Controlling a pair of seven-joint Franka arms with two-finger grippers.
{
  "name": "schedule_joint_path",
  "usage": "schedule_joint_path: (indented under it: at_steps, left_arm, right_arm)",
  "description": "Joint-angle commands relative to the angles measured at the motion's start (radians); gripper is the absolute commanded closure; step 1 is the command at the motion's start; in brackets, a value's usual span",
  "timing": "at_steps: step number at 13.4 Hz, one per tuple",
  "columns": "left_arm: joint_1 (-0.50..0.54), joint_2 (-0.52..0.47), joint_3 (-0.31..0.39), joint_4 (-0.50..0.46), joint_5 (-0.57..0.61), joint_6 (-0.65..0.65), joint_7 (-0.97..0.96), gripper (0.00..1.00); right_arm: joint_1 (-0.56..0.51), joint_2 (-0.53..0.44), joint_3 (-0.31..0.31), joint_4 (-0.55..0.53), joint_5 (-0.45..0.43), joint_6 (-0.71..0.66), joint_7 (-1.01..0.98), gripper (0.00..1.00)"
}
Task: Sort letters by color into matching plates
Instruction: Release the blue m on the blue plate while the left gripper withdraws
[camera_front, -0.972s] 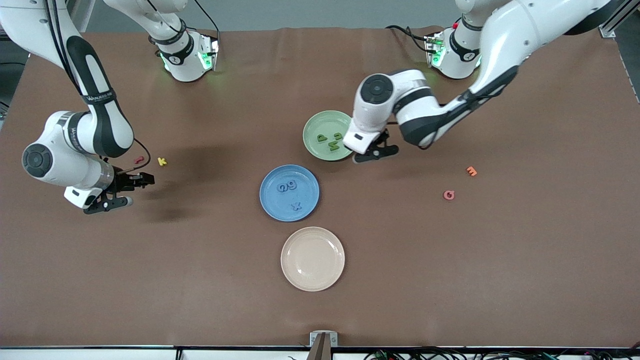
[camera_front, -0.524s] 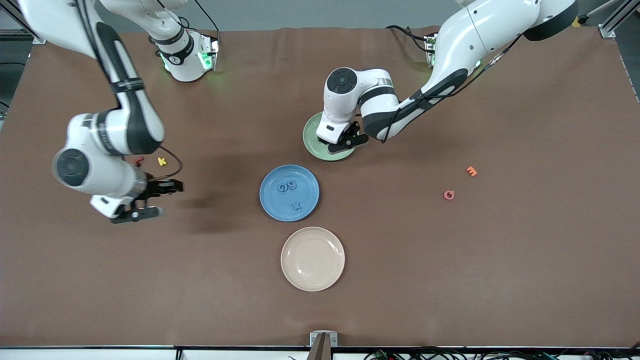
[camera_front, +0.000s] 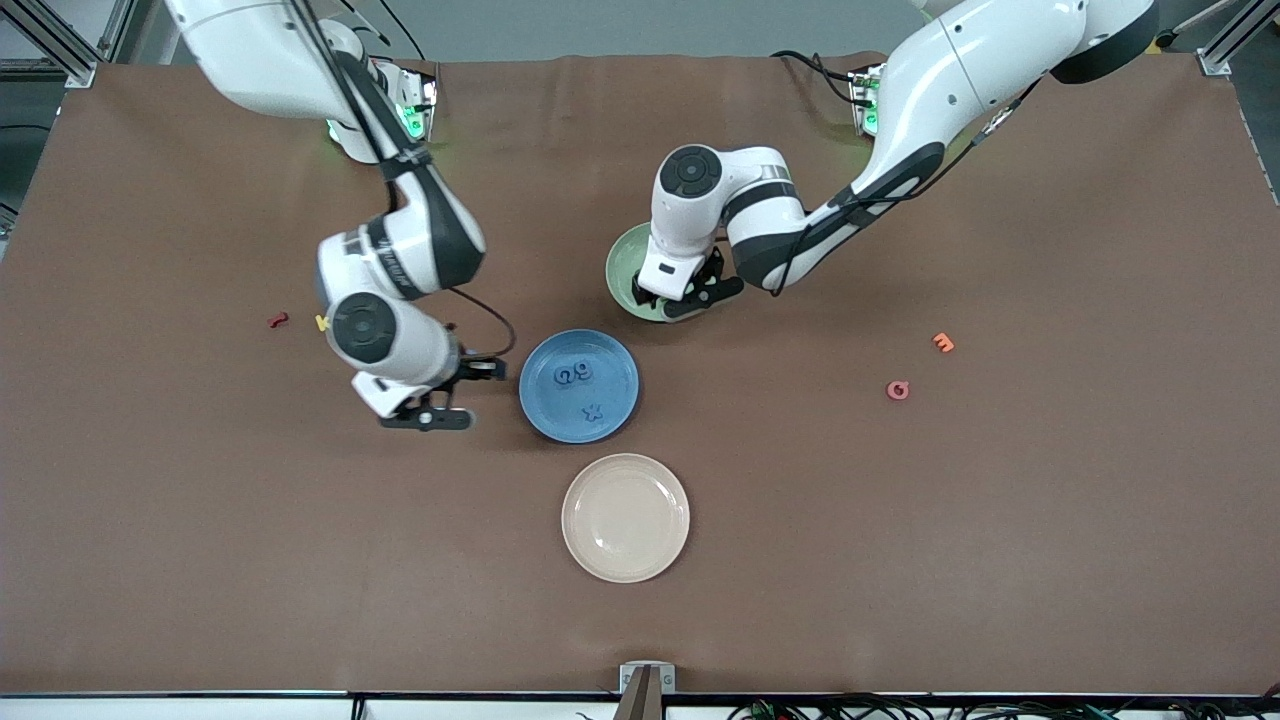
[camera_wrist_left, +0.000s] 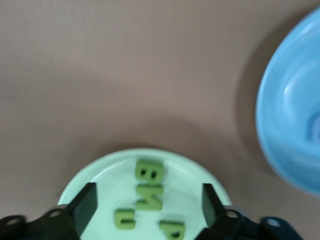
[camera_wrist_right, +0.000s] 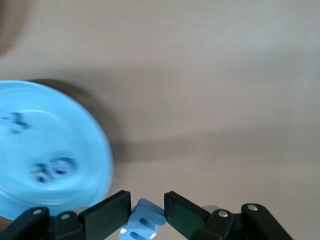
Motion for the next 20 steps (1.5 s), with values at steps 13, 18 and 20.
schedule_joint_path:
  at_steps: [13, 18, 20]
  left_arm:
    - [0.170, 0.000, 0.139, 0.399, -0.023, -0.226, 0.671, 0.00]
    - [-0.025, -0.116, 0.556, 0.476, -0.330, -0.216, 0.992, 0.00]
    - [-0.030, -0.166, 0.654, 0.487, -0.447, -0.216, 1.142, 0.00]
  right_arm:
    - [0.195, 0.320, -0.013, 0.322, 0.054, 0.172, 0.305, 0.84]
    - [0.205, 0.292, -0.014, 0.321, 0.054, 0.157, 0.302, 0.00]
    - [0.205, 0.233, -0.014, 0.309, 0.052, 0.073, 0.303, 0.00]
